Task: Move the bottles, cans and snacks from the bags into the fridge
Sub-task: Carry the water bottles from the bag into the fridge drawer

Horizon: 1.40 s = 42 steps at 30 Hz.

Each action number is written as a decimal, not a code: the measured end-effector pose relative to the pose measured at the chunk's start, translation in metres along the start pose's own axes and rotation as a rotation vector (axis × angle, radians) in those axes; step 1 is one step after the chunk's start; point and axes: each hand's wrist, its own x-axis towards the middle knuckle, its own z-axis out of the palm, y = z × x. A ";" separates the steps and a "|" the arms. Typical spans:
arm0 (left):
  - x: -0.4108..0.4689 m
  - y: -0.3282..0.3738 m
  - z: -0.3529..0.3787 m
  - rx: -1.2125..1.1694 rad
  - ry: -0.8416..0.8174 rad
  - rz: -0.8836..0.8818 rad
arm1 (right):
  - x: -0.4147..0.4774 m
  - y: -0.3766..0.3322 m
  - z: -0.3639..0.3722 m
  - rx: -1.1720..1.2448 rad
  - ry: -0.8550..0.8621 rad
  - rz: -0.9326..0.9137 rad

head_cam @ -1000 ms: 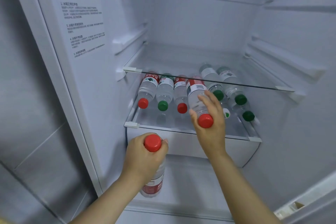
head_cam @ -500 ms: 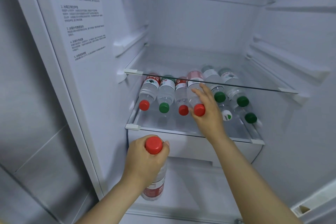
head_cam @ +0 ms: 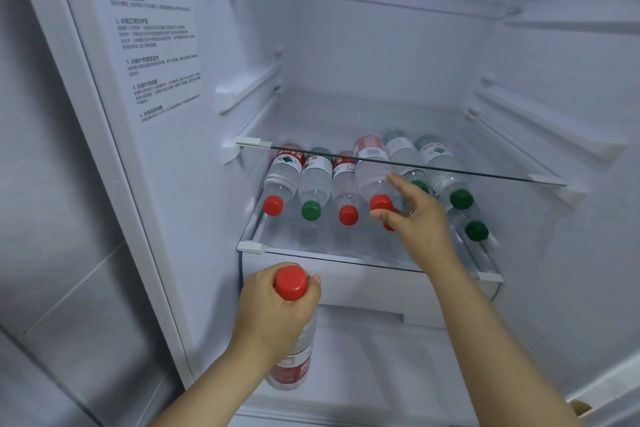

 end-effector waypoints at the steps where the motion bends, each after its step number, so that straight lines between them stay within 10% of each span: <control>1: 0.000 0.000 0.000 -0.004 0.000 -0.002 | -0.001 0.001 0.001 0.017 0.061 0.001; 16: -0.003 0.004 -0.002 -0.026 -0.021 0.011 | -0.005 0.006 0.030 -0.082 0.340 0.008; 32: -0.004 0.015 -0.017 0.140 -0.051 -0.018 | -0.088 0.067 0.021 -0.479 0.118 -0.167; 42: 0.006 0.032 -0.050 0.531 -0.362 -0.172 | -0.089 0.072 0.022 -0.488 0.117 -0.189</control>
